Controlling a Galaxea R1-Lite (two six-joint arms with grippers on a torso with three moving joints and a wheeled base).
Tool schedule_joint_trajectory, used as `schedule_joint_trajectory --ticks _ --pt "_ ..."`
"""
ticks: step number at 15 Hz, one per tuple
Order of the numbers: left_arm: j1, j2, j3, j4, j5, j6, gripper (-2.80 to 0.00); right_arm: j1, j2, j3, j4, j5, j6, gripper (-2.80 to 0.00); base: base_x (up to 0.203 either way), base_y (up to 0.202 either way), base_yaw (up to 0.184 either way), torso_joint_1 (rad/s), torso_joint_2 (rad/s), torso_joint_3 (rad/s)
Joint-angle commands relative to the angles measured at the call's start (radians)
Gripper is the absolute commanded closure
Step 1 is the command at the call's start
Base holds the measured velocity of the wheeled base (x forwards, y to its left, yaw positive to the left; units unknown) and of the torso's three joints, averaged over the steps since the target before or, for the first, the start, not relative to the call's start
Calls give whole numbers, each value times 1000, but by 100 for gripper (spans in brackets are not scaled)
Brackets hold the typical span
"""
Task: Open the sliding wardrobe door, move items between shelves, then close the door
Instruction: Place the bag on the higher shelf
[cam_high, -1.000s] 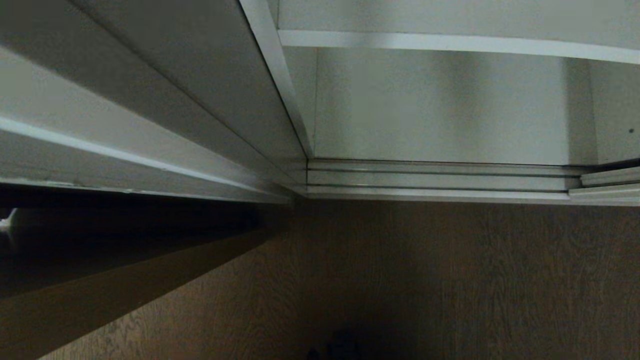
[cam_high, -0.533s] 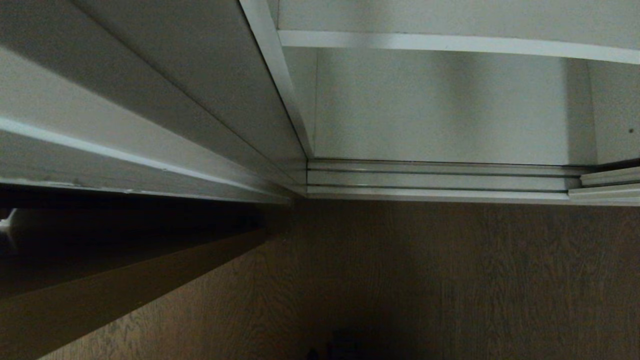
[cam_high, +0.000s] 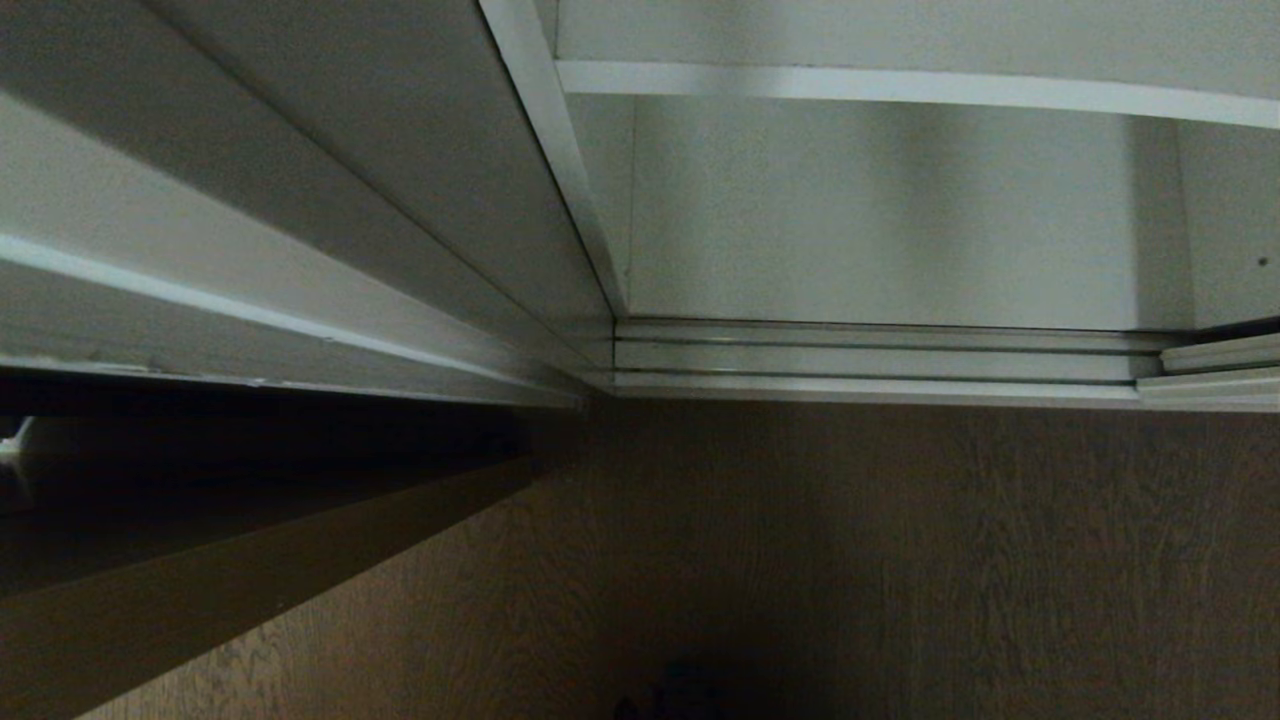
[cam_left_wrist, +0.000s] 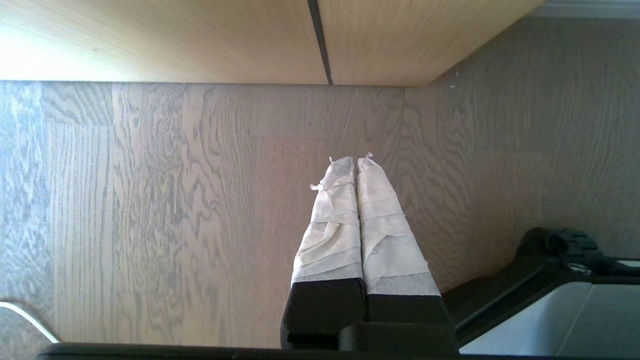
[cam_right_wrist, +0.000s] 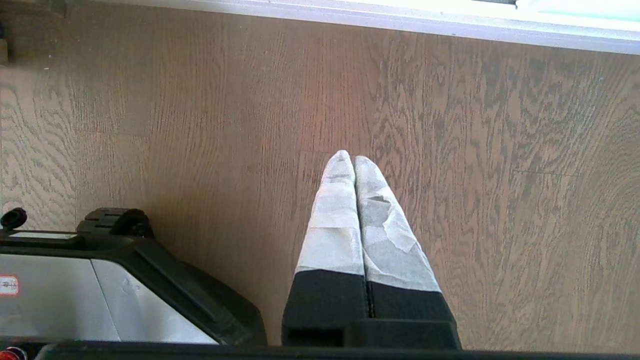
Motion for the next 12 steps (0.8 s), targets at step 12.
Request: schedule_joint_trajectory --ticks 12 --pt "1 0 0 -1 0 -4 0 0 1 1 0 0 1 0 0 0 0 0 0 0"
